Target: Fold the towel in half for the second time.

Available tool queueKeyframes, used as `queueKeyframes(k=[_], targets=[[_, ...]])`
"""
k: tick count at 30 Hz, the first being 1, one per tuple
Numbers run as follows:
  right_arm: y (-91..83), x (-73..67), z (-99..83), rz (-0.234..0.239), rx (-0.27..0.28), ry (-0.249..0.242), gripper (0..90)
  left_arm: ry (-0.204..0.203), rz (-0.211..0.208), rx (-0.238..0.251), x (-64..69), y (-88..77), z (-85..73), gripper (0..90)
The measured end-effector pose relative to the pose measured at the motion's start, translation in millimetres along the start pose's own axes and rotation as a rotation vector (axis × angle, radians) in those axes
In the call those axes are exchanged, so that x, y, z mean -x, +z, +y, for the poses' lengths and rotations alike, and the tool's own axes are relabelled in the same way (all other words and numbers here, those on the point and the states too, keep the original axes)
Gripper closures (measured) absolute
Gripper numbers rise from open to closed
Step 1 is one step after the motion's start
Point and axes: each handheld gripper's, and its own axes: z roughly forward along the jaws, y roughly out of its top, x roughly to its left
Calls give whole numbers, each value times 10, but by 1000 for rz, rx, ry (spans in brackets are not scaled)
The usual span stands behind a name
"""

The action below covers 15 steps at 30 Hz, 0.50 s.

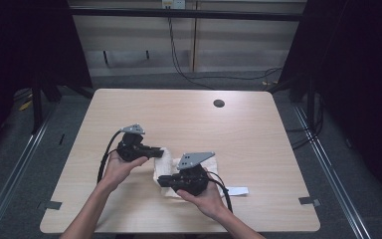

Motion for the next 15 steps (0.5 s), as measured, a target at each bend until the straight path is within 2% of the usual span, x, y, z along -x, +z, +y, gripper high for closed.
queueKeyframes(k=[3, 9, 11, 15], targets=[[-37, 9, -27, -12, -19, -5, 848, 0, -7, 5, 23, 45, 31, 837], [-175, 51, -15, -26, -3, 8, 848, -7, -8, -1, 74, 147, 135, 836], [-222, 75, -24, -34, 7, 19, 847, 0, -5, -19, 90, 207, 168, 836], [-291, 101, -75, -47, 14, 35, 845, 3, -31, -28, 128, 321, 192, 837]])
